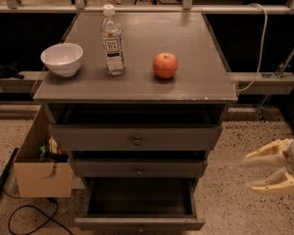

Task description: Close bottom drawer

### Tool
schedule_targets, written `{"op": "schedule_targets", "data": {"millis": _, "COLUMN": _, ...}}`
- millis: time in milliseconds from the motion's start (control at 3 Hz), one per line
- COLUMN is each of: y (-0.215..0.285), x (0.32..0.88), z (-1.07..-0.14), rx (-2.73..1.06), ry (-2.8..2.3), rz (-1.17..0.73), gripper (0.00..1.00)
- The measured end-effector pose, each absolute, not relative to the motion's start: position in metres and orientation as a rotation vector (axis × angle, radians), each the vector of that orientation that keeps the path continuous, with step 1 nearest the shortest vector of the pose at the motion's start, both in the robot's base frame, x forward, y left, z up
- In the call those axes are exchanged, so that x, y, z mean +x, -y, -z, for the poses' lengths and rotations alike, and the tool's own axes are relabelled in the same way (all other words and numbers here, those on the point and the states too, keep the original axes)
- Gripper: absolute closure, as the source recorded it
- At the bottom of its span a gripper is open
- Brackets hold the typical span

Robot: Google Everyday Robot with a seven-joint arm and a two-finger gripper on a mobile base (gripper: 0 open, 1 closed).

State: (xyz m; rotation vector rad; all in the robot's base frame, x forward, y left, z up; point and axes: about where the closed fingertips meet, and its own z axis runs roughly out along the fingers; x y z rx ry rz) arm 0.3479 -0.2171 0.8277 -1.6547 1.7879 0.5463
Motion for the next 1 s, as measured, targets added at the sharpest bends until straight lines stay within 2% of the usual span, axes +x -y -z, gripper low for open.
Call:
{"op": "schedule_targets", "data": {"millis": 667, "y": 0.221, "x": 0.378, "z": -0.770, "rx": -1.527, "ry": -1.769, "rz": -0.567, "gripper": 1.00}}
{"op": "schedule_targets", "data": {"millis": 1000, "y": 0.242, "x": 0.391, "z": -0.730, "rx": -1.417, "ry": -1.746, "rz": -0.514, "gripper": 1.00}}
